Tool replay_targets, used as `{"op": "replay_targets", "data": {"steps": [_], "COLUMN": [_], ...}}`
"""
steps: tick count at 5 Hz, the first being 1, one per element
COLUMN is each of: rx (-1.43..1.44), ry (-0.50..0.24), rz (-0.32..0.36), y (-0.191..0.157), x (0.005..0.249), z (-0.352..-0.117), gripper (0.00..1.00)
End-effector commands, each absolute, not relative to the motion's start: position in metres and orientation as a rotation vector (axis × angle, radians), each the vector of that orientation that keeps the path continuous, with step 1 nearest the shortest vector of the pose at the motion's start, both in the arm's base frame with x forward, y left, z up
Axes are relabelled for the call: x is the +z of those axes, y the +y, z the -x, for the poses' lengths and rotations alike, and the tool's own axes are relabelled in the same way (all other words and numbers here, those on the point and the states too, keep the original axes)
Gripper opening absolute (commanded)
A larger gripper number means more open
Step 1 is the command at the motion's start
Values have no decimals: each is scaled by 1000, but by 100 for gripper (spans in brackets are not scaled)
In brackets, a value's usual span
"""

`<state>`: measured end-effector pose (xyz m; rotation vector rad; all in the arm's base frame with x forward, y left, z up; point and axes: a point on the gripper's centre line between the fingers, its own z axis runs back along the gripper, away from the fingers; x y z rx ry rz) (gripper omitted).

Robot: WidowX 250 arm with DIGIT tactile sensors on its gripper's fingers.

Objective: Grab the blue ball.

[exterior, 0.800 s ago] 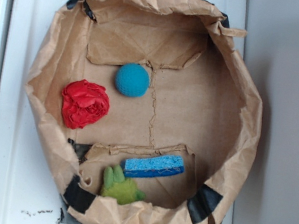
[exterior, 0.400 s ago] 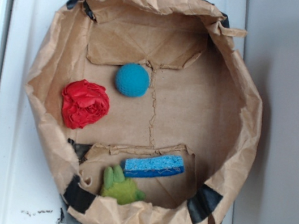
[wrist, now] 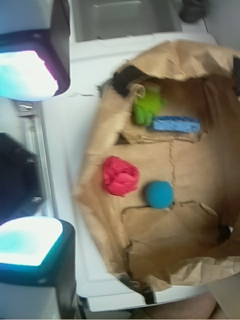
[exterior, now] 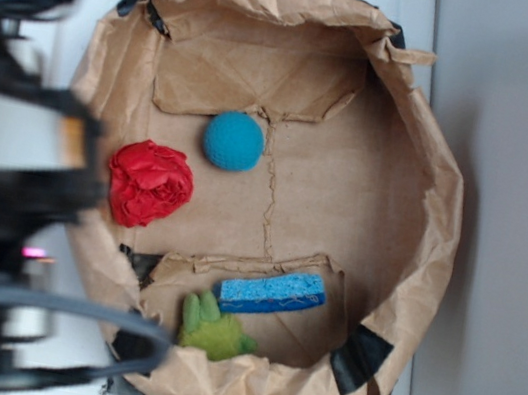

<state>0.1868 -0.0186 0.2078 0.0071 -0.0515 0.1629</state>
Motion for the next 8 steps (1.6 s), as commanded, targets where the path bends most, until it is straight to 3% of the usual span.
{"op": "replay_targets", "data": {"steps": [1, 4, 5, 7, 8], "rx": [374, 374, 480, 668, 682], "ry": [-143, -143, -77, -93, -132], "rz": [-33, -33, 25, 106, 103], "y": [0, 0, 20, 51, 66], "x": [209, 209, 180, 138, 120], "z": [-216, -216, -229, -245, -249], "gripper": [100, 100, 100, 100, 100]}}
